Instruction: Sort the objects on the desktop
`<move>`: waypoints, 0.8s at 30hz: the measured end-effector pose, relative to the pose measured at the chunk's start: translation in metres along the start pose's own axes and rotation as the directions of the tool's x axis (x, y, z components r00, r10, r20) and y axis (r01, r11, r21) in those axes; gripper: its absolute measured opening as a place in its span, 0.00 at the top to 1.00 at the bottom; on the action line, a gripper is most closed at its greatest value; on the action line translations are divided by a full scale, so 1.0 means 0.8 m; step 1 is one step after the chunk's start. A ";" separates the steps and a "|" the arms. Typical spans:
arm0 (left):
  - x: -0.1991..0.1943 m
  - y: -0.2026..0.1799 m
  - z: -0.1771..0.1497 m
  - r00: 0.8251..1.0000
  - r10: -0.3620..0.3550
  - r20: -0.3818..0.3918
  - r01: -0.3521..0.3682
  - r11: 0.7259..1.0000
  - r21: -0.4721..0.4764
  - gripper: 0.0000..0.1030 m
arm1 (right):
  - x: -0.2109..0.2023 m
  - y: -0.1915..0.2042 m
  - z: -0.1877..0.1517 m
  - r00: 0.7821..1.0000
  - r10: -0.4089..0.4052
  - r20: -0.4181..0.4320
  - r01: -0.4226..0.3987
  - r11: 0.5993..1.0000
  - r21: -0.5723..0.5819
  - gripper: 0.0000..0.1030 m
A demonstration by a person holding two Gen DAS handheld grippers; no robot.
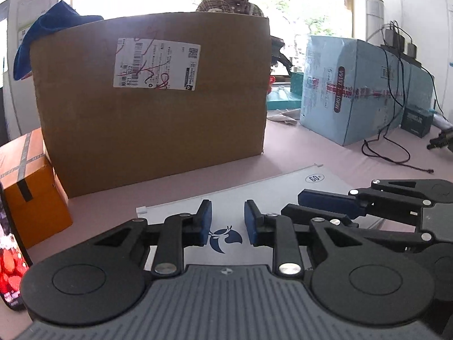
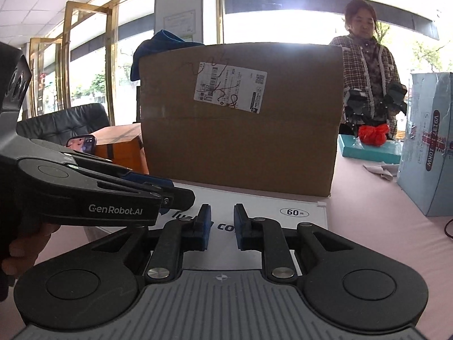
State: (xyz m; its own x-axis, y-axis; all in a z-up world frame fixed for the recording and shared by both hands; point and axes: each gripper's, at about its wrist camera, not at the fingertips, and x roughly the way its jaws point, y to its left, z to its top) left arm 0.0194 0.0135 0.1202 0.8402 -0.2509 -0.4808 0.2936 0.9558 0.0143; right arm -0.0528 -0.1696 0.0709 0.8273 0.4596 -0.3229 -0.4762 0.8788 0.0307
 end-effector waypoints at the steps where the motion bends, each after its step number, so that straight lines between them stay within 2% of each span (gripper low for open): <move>1: 0.000 0.000 0.000 1.000 -0.002 0.001 0.002 1.000 0.003 0.79 | 0.000 0.001 -0.001 1.000 -0.004 0.007 0.004 1.000 -0.006 0.83; 6: 0.001 0.002 0.002 1.000 -0.004 0.001 0.004 1.000 0.009 0.77 | 0.001 -0.005 -0.001 0.999 0.022 0.038 -0.022 1.000 -0.009 0.81; 7: 0.002 0.007 0.005 1.000 -0.009 -0.013 0.009 1.000 0.000 0.72 | 0.000 -0.012 0.000 0.998 0.036 0.047 -0.037 0.999 0.017 0.71; 8: 0.003 0.012 0.008 1.000 -0.013 -0.028 0.013 1.000 -0.009 0.55 | -0.002 -0.023 0.003 0.997 0.045 0.068 -0.050 0.997 0.067 0.47; 9: 0.003 0.020 0.012 0.999 -0.019 -0.031 0.018 0.999 -0.038 0.42 | -0.006 -0.034 0.005 0.994 0.041 0.103 -0.053 0.991 0.122 0.28; 10: 0.001 0.032 0.015 0.999 -0.027 -0.017 0.025 0.995 -0.097 0.12 | -0.013 -0.047 0.006 0.988 0.011 0.157 -0.041 0.981 0.187 0.04; 11: -0.002 0.045 0.019 0.999 -0.033 -0.003 0.032 0.987 -0.154 0.02 | -0.019 -0.059 0.007 0.978 -0.022 0.209 -0.032 0.967 0.252 0.00; 12: -0.005 0.057 0.022 0.999 -0.030 0.014 0.032 0.977 -0.210 0.02 | -0.024 -0.071 0.008 0.969 -0.049 0.240 -0.028 0.951 0.309 0.00; 14: -0.009 0.072 0.025 0.999 0.011 0.035 -0.002 0.964 -0.266 0.00 | -0.026 -0.093 0.010 0.968 -0.072 0.239 -0.029 0.918 0.395 0.00; 17: -0.004 0.082 0.027 0.998 0.063 0.013 -0.057 0.959 -0.276 0.00 | -0.017 -0.117 0.008 0.982 -0.082 0.171 -0.013 0.872 0.490 0.00; 19: 0.007 0.087 0.026 0.997 0.075 -0.035 -0.081 0.957 -0.279 0.00 | -0.007 -0.129 0.003 0.992 -0.073 0.108 0.002 0.833 0.553 0.00; 21: 0.023 0.091 0.023 0.991 0.060 -0.121 -0.091 0.957 -0.276 0.00 | 0.003 -0.142 -0.002 0.998 -0.049 0.046 0.011 0.788 0.615 0.00; 24: 0.039 0.094 0.020 0.978 -0.016 -0.206 -0.047 0.954 -0.297 0.00 | 0.018 -0.159 -0.011 0.999 0.042 -0.017 -0.018 0.710 0.704 0.00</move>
State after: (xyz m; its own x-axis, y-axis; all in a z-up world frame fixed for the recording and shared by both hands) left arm 0.0749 0.0753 0.1202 0.7235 -0.2291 -0.6512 0.1053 0.9689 -0.2239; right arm 0.0170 -0.2758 0.0541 0.8015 0.4937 -0.3375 -0.1433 0.7064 0.6931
